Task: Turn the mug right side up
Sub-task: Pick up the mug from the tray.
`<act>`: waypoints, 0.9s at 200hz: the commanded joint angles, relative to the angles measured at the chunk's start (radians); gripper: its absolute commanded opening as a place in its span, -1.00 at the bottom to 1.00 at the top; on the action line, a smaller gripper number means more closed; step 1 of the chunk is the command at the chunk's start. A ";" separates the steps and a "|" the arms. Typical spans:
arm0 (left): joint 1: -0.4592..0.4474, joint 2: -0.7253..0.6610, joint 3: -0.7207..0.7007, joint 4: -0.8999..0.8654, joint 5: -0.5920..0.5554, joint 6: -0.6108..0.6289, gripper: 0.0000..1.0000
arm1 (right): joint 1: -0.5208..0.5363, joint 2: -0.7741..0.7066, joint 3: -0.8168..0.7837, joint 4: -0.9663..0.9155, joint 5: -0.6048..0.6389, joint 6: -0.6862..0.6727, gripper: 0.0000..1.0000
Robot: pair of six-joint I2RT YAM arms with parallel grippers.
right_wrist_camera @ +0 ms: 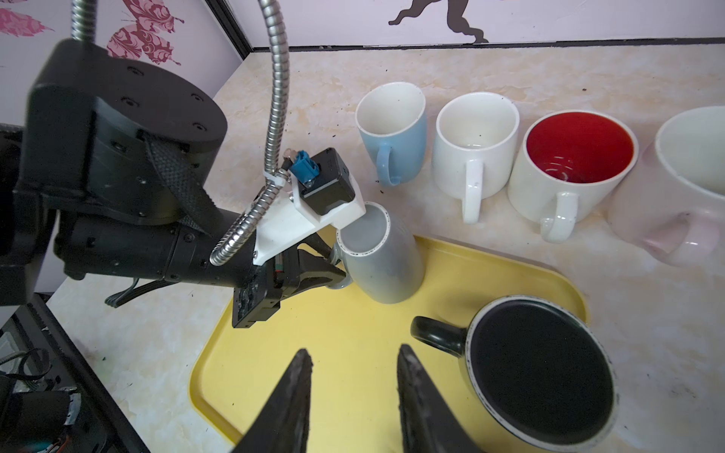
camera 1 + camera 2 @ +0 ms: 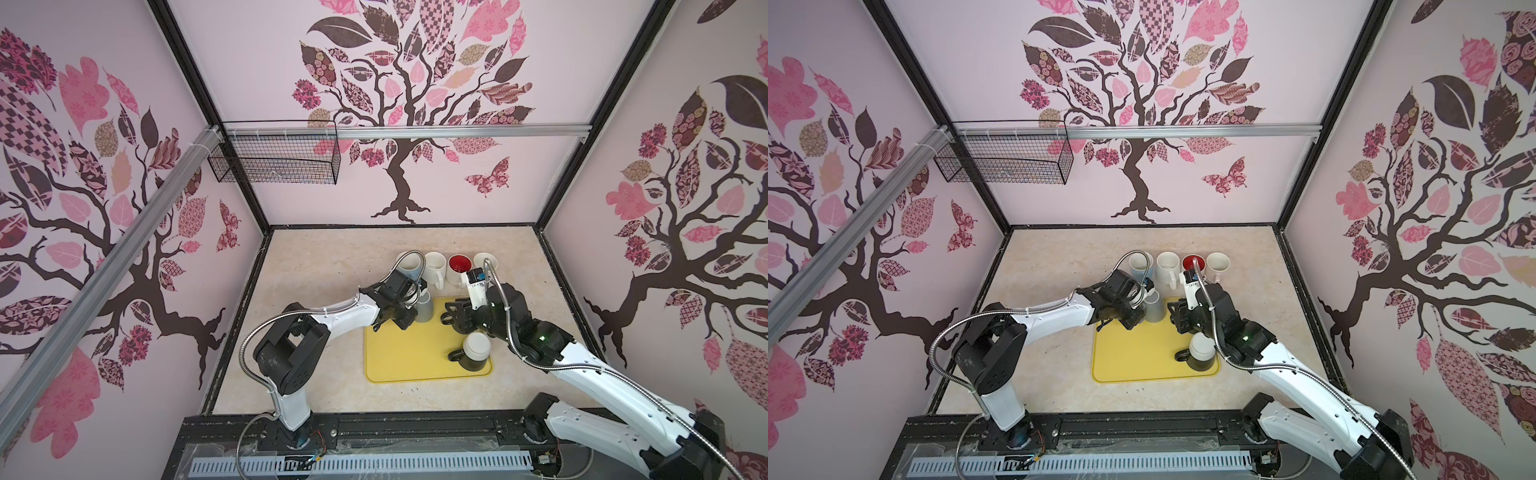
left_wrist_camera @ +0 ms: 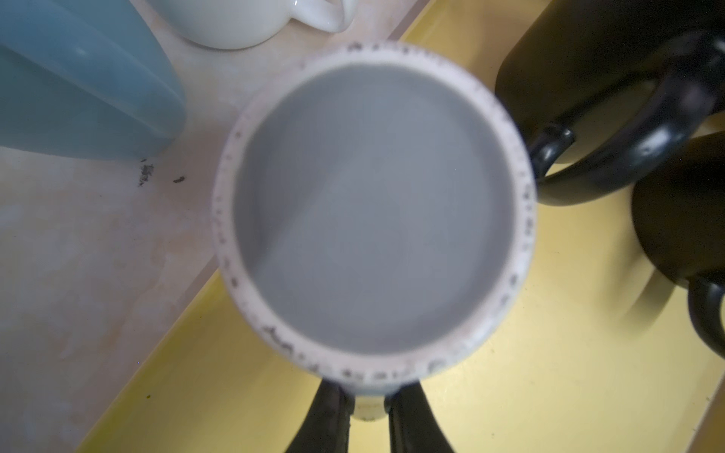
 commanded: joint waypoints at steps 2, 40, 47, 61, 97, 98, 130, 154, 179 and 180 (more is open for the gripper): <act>0.004 0.002 0.042 -0.008 -0.087 -0.024 -0.74 | 0.003 -0.019 0.004 0.000 -0.008 0.009 -0.23; -0.005 -0.047 0.006 -0.002 -0.174 -0.029 -1.00 | 0.002 -0.028 -0.002 0.001 -0.031 0.028 -0.24; -0.006 -0.061 -0.006 0.006 -0.186 -0.033 -1.00 | 0.003 -0.031 -0.004 0.002 -0.039 0.033 -0.25; -0.006 -0.094 -0.033 0.020 -0.211 -0.041 -1.00 | 0.002 -0.035 -0.011 0.000 -0.048 0.042 -0.26; -0.006 -0.201 -0.094 0.042 -0.217 -0.070 -1.00 | 0.004 -0.060 -0.041 0.009 -0.086 0.067 -0.33; -0.005 -0.204 -0.096 0.042 -0.216 -0.071 -1.00 | 0.003 -0.061 -0.041 0.010 -0.087 0.068 -0.32; -0.005 -0.291 -0.131 0.043 -0.168 -0.104 -1.00 | 0.002 -0.084 -0.081 0.045 -0.146 0.109 -0.35; -0.005 -0.344 -0.136 0.031 -0.120 -0.132 -1.00 | 0.003 -0.101 -0.106 0.073 -0.198 0.148 -0.36; -0.005 -0.416 -0.151 0.054 -0.079 -0.191 -1.00 | 0.003 -0.133 -0.164 0.168 -0.290 0.229 -0.31; -0.005 -0.418 -0.153 0.055 -0.076 -0.194 -1.00 | 0.003 -0.134 -0.166 0.173 -0.294 0.232 -0.30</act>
